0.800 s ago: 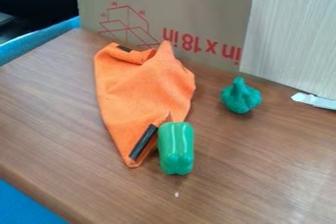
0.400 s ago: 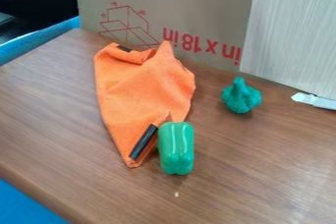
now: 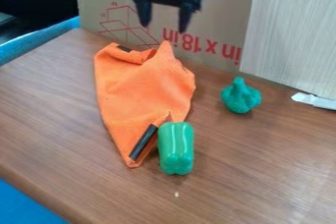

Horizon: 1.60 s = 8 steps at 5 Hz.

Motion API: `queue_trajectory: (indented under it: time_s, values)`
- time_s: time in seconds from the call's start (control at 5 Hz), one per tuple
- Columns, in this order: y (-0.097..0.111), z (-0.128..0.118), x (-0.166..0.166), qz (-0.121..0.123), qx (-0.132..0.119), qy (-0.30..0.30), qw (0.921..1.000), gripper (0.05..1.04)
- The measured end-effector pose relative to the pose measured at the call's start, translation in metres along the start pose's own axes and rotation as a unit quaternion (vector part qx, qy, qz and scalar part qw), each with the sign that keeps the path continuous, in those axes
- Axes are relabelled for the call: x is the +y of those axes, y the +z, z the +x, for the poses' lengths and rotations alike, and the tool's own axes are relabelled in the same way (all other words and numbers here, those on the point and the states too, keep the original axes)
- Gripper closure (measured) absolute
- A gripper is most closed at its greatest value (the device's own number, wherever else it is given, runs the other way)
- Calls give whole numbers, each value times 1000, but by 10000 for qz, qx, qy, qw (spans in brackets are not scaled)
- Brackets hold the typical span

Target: The Robot Arm Unfolds The Cloth From Top To Bottom Left

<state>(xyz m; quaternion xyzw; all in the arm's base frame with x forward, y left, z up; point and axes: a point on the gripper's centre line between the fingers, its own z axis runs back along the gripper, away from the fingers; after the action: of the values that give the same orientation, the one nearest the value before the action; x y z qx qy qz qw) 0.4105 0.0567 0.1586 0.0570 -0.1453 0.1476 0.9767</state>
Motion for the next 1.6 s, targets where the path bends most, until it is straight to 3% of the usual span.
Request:
queue_trajectory:
  time_s: [0.2, 0.4, 0.6, 0.8, 1.2, 1.4, 1.6]
  values:
    - [-26, -1, -20, 584, -535, 71, 9968, 83]
    - [-55, -5, -37, 923, -541, -15, 9943, 83]
    - [-71, -1, -36, 1171, -639, 92, 9910, 83]
    - [-76, 3, -42, 1283, -863, 67, 9879, 83]
    - [-80, 3, -42, 1339, -845, 110, 9873, 124]
    - [-81, 3, -43, 1292, -835, 125, 9880, 368]
    - [-89, -5, -34, 1268, -653, 51, 9898, 672]
